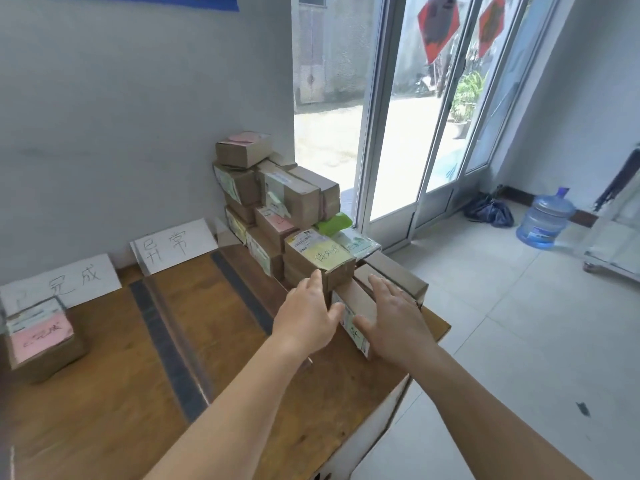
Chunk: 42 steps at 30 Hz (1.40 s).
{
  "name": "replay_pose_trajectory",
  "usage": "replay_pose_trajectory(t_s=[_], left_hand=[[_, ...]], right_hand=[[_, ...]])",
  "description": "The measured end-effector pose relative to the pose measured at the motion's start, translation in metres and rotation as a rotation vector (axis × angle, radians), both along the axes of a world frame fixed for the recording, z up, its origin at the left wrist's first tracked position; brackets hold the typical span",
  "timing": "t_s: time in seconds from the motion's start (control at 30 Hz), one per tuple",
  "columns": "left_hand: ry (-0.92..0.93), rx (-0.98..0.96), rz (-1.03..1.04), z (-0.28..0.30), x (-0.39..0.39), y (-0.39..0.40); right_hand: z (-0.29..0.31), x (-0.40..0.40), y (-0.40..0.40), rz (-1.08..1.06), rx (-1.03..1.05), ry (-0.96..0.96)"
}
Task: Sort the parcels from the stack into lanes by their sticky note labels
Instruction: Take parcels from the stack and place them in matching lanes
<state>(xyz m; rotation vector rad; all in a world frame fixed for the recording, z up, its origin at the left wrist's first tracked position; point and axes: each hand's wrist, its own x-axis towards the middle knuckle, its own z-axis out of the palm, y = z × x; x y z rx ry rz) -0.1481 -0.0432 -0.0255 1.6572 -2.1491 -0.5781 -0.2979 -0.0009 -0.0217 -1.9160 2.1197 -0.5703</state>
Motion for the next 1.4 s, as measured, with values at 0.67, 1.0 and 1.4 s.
replay_pose_trajectory(t_s=[0.67,1.0,1.4], left_hand=[[0.027,0.24,0.368,-0.023,-0.037,-0.102],[0.431,0.176,0.621,-0.014,-0.057,-0.086],[0.851,0.166,0.718,-0.001,-0.064,-0.05]], right_hand=[[-0.01,-0.012,-0.134,0.119,0.254,-0.147],[-0.02,-0.033,-0.127,0.242,0.125,-0.295],[-0.02,-0.051,-0.09,0.324,-0.001,-0.416]])
